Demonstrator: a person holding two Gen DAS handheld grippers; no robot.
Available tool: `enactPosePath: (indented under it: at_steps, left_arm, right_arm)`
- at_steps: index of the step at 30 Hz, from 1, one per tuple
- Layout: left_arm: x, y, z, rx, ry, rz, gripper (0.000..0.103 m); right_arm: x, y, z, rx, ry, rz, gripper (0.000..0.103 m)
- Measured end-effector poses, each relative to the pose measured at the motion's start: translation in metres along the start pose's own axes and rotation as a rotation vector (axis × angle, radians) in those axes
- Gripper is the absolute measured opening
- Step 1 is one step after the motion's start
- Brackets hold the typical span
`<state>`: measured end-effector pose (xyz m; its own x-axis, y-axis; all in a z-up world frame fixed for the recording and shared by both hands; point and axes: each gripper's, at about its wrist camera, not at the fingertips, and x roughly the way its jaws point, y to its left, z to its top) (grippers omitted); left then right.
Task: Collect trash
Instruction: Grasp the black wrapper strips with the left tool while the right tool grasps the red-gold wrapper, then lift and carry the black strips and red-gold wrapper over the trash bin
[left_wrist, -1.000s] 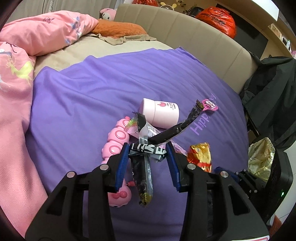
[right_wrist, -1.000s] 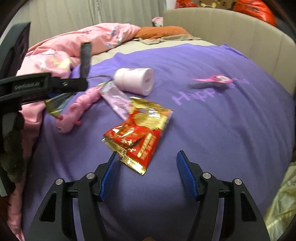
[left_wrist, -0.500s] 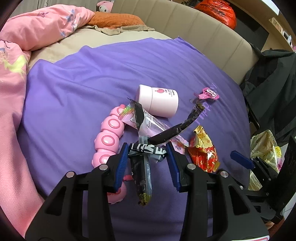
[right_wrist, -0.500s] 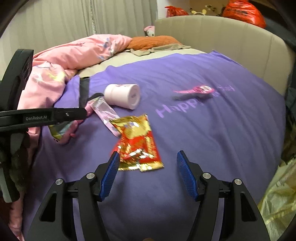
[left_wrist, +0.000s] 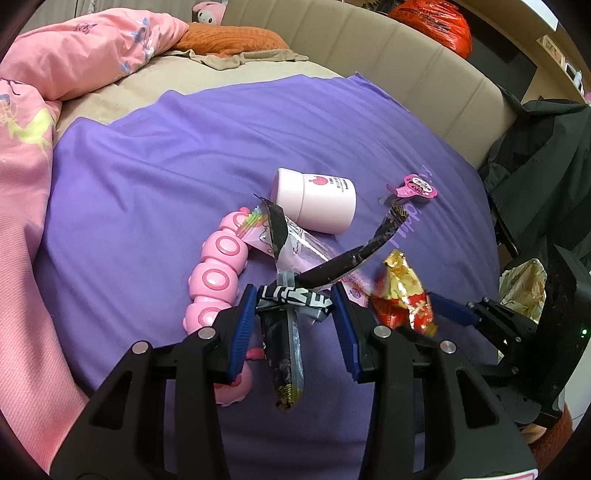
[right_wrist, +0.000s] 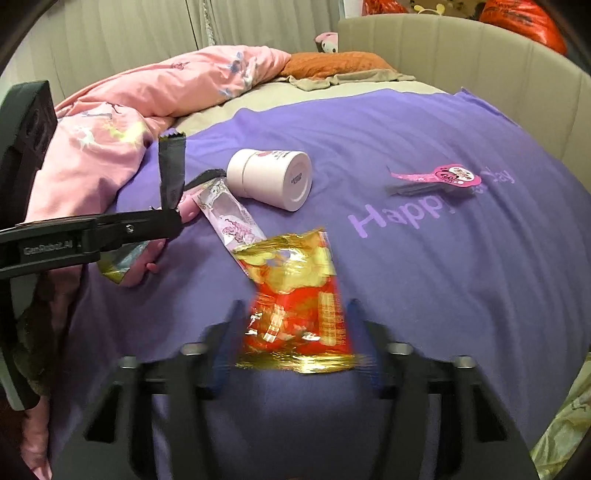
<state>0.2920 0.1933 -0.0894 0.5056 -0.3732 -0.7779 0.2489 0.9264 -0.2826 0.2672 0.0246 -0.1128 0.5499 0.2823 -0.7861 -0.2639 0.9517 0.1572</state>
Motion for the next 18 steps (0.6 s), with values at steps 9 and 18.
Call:
enactPosePath:
  at_steps: [9,18]
  left_arm:
    - [0.001,0.0,0.003,0.021,0.0,-0.006,0.038]
    - [-0.006,-0.014,0.001,0.073,-0.031,-0.021,0.038]
  right_arm:
    - [-0.026,0.002,-0.007,-0.041,-0.058,-0.021,0.033]
    - [-0.067,-0.027,-0.018,0.063,-0.14,-0.045,0.033]
